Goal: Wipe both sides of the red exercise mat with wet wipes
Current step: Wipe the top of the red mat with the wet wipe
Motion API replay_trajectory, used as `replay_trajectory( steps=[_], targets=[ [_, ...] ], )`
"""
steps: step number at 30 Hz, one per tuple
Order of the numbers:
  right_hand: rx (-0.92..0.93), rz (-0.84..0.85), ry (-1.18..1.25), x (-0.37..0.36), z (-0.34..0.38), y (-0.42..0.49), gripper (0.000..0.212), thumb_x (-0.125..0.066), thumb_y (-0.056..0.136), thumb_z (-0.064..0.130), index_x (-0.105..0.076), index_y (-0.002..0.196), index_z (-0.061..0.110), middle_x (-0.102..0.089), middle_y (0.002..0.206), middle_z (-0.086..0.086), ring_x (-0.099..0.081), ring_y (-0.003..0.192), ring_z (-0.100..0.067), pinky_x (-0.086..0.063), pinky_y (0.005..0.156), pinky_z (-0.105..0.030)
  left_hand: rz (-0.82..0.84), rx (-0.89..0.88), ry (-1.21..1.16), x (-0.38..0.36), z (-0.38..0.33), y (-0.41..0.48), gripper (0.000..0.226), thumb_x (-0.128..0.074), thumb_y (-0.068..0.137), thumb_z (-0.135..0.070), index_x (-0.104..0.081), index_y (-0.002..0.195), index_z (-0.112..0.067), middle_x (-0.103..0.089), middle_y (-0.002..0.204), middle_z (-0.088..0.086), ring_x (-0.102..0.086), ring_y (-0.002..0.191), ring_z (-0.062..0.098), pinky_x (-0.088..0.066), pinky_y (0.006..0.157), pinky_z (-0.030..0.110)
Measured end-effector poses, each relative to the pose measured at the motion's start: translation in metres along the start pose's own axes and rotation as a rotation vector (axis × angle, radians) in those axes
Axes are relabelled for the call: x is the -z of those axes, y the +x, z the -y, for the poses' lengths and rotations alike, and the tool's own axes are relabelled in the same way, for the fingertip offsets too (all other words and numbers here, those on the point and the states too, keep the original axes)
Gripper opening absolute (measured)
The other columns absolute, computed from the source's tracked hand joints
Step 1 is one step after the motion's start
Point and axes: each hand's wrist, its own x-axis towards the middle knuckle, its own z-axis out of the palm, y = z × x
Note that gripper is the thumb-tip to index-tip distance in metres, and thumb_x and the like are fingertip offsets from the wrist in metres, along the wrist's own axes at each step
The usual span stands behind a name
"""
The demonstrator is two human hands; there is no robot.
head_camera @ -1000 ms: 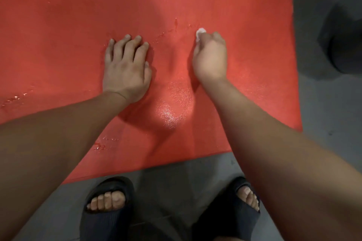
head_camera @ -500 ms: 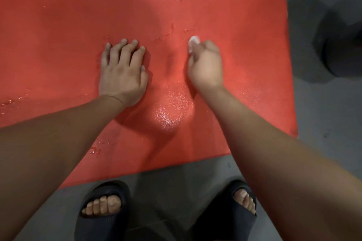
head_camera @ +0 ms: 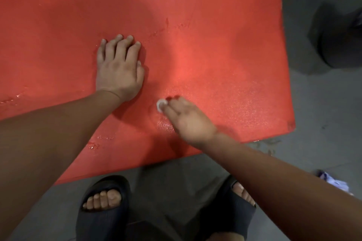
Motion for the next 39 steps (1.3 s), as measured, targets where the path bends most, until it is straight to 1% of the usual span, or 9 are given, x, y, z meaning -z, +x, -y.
replay_trajectory(
  steps=[5,11,15,17,22,26,30,33,39],
  targets=[
    [0.246,0.103,-0.1,0.012,-0.013,-0.01,0.035,-0.047,0.094,0.006,-0.058,0.127,0.007,-0.059,0.105,-0.012,-0.054,0.093,-0.033,-0.052,0.081,-0.046,-0.012,0.001,-0.005,-0.001,0.0,-0.001,0.05,-0.044,0.095,-0.032,-0.05,0.142,-0.014,-0.046,0.151,0.008,-0.034,0.144,0.034,-0.016,0.122,0.053],
    [-0.314,-0.146,-0.059,0.012,-0.03,0.042,0.042,-0.052,0.085,-0.003,-0.06,0.124,0.01,-0.059,0.103,-0.01,-0.049,0.088,-0.031,-0.047,0.082,-0.045,-0.001,0.007,-0.01,-0.001,0.001,-0.001,0.05,-0.043,0.096,-0.032,-0.05,0.143,-0.015,-0.045,0.151,0.008,-0.033,0.144,0.033,-0.015,0.123,0.052],
    [0.068,0.044,-0.026,-0.001,0.016,0.018,0.041,-0.042,0.087,0.003,-0.058,0.124,0.009,-0.056,0.1,-0.007,-0.049,0.087,-0.029,-0.045,0.081,-0.04,0.002,0.007,-0.021,-0.002,0.001,-0.001,0.05,-0.045,0.095,-0.031,-0.051,0.141,-0.014,-0.047,0.15,0.009,-0.035,0.143,0.034,-0.017,0.122,0.053],
    [0.137,0.088,-0.081,0.007,0.006,0.014,0.038,-0.042,0.091,0.009,-0.059,0.124,0.013,-0.057,0.097,-0.006,-0.051,0.088,-0.029,-0.046,0.078,-0.041,0.009,0.023,-0.034,0.0,-0.001,0.0,0.05,-0.046,0.094,-0.031,-0.051,0.141,-0.014,-0.047,0.15,0.009,-0.034,0.143,0.034,-0.016,0.122,0.054],
    [-0.426,-0.236,0.002,0.053,-0.041,0.052,0.025,-0.044,0.097,0.024,-0.06,0.097,0.005,-0.061,0.074,-0.017,-0.057,0.073,-0.034,-0.04,0.059,-0.039,0.076,0.054,-0.112,0.011,-0.002,0.008,0.048,-0.048,0.09,-0.029,-0.053,0.136,-0.014,-0.046,0.147,0.009,-0.034,0.141,0.034,-0.015,0.122,0.055],
    [-0.665,-0.317,0.268,0.076,-0.072,0.062,0.012,-0.054,0.091,0.008,-0.065,0.093,0.005,-0.053,0.091,-0.012,-0.053,0.085,-0.028,-0.033,0.072,-0.029,0.05,0.078,-0.116,0.02,-0.004,0.019,0.041,-0.05,0.082,-0.029,-0.06,0.119,-0.014,-0.053,0.133,0.008,-0.042,0.128,0.034,-0.025,0.116,0.056],
    [-0.936,-0.426,0.238,0.075,-0.095,0.052,0.024,-0.058,0.094,0.015,-0.064,0.117,0.01,-0.059,0.112,-0.016,-0.054,0.102,-0.025,-0.036,0.087,-0.023,0.035,0.089,-0.123,0.02,-0.004,0.033,0.036,-0.05,0.078,-0.025,-0.063,0.111,-0.015,-0.055,0.128,0.008,-0.044,0.125,0.034,-0.031,0.11,0.053],
    [-0.867,-0.567,0.178,0.077,-0.086,0.048,0.027,-0.062,0.09,0.01,-0.058,0.116,0.005,-0.055,0.111,-0.017,-0.052,0.096,-0.025,-0.038,0.085,-0.027,0.03,0.101,-0.147,0.02,0.001,0.041,0.035,-0.049,0.079,-0.023,-0.063,0.11,-0.014,-0.056,0.127,0.01,-0.044,0.125,0.034,-0.031,0.107,0.051],
    [-0.725,-0.353,0.117,0.062,-0.085,0.051,0.022,-0.055,0.093,0.005,-0.06,0.114,0.002,-0.054,0.108,-0.021,-0.056,0.088,-0.04,-0.036,0.078,-0.036,0.093,0.091,-0.178,0.016,0.006,0.057,0.041,-0.05,0.08,-0.025,-0.058,0.119,-0.014,-0.049,0.137,0.011,-0.039,0.133,0.034,-0.023,0.118,0.057]
  ],
)
